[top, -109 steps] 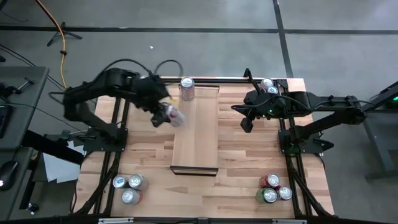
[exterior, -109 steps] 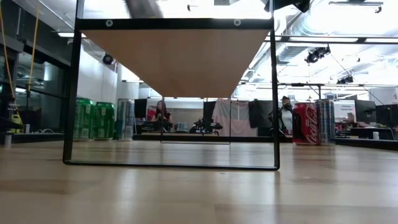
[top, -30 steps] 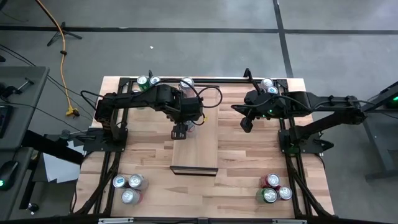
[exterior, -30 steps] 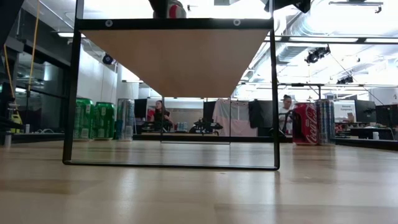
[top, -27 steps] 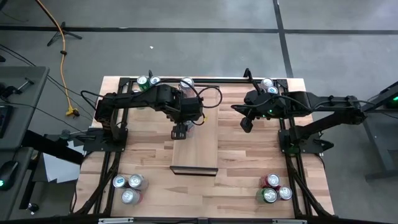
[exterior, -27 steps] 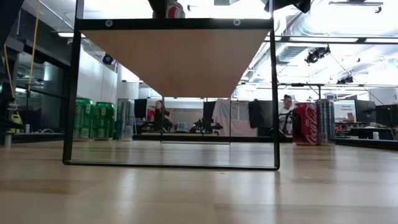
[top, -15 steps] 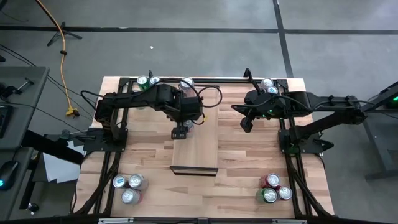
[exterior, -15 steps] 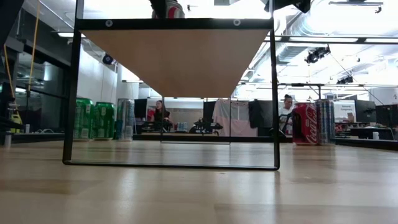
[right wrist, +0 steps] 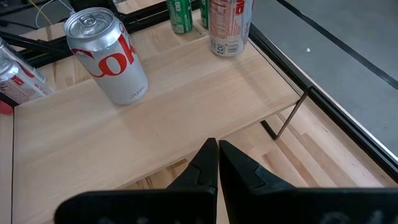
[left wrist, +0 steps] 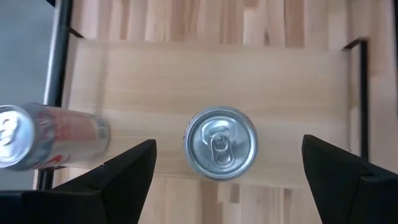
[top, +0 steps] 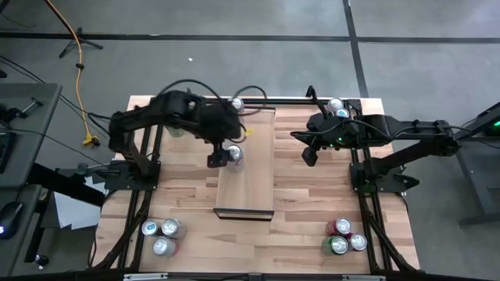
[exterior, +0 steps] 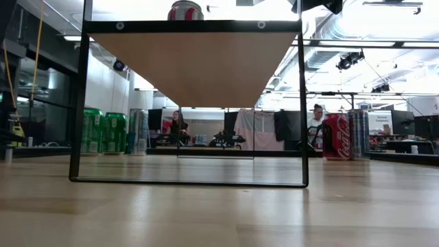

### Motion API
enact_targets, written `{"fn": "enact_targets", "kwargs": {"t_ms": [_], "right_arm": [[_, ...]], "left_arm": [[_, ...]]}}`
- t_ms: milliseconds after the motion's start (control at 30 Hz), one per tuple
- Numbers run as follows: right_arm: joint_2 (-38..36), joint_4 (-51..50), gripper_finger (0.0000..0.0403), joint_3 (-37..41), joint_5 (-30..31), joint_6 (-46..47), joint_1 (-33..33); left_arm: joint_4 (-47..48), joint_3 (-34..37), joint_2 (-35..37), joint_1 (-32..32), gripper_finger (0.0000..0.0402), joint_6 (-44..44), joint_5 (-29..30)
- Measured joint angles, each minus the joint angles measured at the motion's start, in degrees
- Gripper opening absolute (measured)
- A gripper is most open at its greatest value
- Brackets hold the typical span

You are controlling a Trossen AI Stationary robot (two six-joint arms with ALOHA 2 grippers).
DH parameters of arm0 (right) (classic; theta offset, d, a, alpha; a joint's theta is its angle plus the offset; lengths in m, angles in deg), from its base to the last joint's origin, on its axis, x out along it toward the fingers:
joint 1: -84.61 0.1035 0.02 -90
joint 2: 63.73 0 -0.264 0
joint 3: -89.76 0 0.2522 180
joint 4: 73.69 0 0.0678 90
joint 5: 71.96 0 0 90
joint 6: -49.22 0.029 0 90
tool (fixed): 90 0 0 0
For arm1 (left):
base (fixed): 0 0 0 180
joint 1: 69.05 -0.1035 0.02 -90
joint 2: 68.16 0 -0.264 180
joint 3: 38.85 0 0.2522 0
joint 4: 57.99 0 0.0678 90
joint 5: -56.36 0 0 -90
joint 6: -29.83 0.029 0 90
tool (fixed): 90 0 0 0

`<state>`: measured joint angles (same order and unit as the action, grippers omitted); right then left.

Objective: Place canned beverage on shelf
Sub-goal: Put the silver soda can on the shelf

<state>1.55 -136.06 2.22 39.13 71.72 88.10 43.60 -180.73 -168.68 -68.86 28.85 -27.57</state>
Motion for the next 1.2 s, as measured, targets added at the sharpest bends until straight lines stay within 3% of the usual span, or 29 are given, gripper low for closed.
{"fn": "enact_targets", "kwargs": {"t_ms": [200,500,633,867,1200], "right_arm": [[0.0,0.0,0.0,0.0,0.0,0.0,0.0],[0.0,0.0,0.0,0.0,0.0,0.2,0.0],[0.0,0.0,0.0,0.0,0.0,0.1,0.0],[0.0,0.0,0.0,0.0,0.0,0.0,0.0],[0.0,-0.1,0.0,0.0,0.2,0.6,0.0]], "left_arm": [[-12.0,10.0,9.1,1.3,0.0326,-2.0,0.2],[-37.6,41.3,31.8,3.7,0.0326,-9.3,0.7],[-43.2,50.9,39.7,4.6,0.0326,-15.5,0.7],[-42.5,58.7,45.9,4.8,0.0326,-24.3,0.7],[-44.0,63.5,43.5,4.7,0.0326,-18.5,3.0]]}}
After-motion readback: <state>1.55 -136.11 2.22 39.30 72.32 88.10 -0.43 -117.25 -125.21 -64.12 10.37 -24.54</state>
